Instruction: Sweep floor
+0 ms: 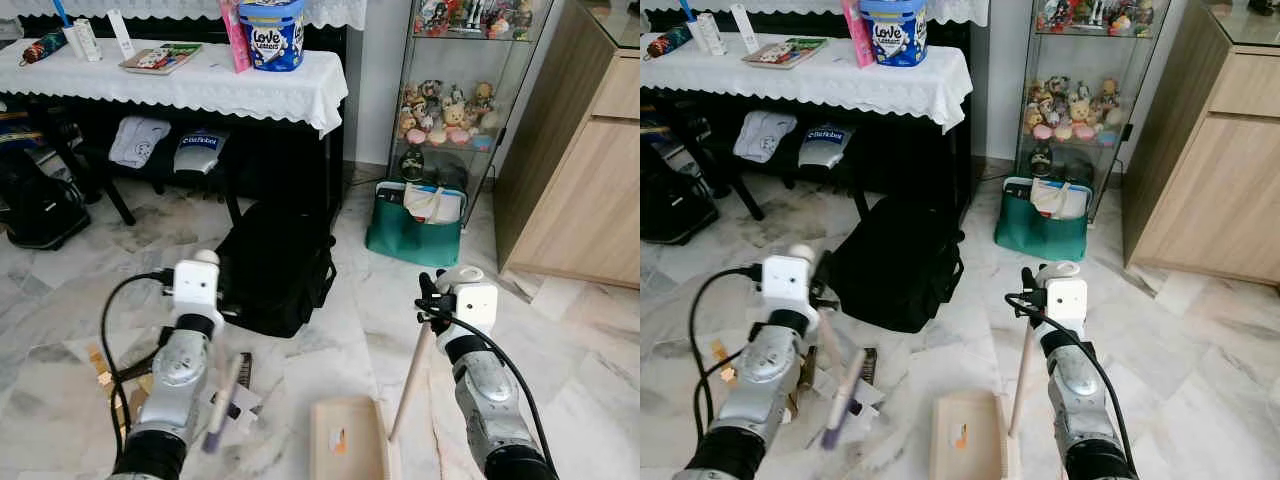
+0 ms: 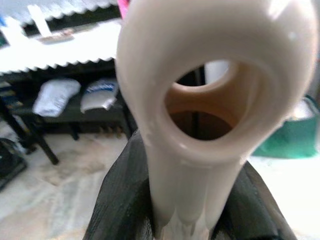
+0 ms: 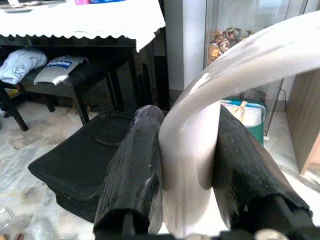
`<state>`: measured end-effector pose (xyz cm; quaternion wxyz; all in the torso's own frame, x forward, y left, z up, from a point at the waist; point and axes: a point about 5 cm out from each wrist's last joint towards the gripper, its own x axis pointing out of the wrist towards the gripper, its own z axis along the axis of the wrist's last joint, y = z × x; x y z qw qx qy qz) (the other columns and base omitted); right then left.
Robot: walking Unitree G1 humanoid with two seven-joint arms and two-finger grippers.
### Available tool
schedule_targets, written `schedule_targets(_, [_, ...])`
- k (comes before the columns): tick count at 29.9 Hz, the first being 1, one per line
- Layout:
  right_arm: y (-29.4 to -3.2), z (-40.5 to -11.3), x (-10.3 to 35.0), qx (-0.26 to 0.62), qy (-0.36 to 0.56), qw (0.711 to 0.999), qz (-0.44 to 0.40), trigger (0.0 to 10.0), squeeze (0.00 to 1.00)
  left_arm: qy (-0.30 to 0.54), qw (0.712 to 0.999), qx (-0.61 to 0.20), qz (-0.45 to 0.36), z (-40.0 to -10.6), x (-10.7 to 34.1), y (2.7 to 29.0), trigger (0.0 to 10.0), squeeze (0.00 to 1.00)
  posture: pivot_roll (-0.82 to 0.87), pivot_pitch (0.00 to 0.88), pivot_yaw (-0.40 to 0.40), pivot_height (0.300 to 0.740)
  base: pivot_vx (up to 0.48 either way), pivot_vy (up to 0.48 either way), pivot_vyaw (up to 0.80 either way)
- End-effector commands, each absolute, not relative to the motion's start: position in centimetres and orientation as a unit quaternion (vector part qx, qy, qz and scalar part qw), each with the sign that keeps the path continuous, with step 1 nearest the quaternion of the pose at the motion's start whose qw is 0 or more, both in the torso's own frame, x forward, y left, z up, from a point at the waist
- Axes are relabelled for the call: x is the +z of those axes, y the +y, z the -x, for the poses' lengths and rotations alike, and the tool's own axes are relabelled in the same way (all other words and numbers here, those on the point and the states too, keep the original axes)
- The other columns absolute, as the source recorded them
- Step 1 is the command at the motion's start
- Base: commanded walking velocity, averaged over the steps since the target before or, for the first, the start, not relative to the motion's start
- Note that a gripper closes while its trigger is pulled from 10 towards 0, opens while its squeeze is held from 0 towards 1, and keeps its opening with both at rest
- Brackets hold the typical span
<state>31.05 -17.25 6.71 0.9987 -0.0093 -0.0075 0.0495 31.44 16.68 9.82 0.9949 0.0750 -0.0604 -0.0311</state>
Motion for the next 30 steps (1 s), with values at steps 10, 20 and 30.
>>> schedule_targets(10, [-16.4, -31.9, 8.3, 0.059, -0.034, 0.998, 0.013, 10.0, 0.0, 0.009, 0.995, -0.046, 0.083, -31.4, 8.8, 16.9, 10.0, 0.0, -0.04, 0.083, 0.049, 0.74, 0.0, 0.0, 0.0])
schedule_targets(20, [-15.9, -32.3, 8.6, 0.061, -0.036, 0.997, 0.008, 10.0, 0.0, -0.015, 0.986, -0.042, 0.159, -31.7, 11.0, 17.4, 10.0, 0.0, -0.02, 0.08, 0.049, 0.74, 0.0, 0.0, 0.0])
schedule_targets(30, [-15.8, -32.5, 8.7, 0.061, -0.036, 0.997, 0.005, 10.0, 0.0, -0.132, 0.972, -0.012, 0.196, -31.8, 17.6, 19.8, 10.0, 0.0, -0.01, 0.068, 0.054, 0.74, 0.0, 0.0, 0.0])
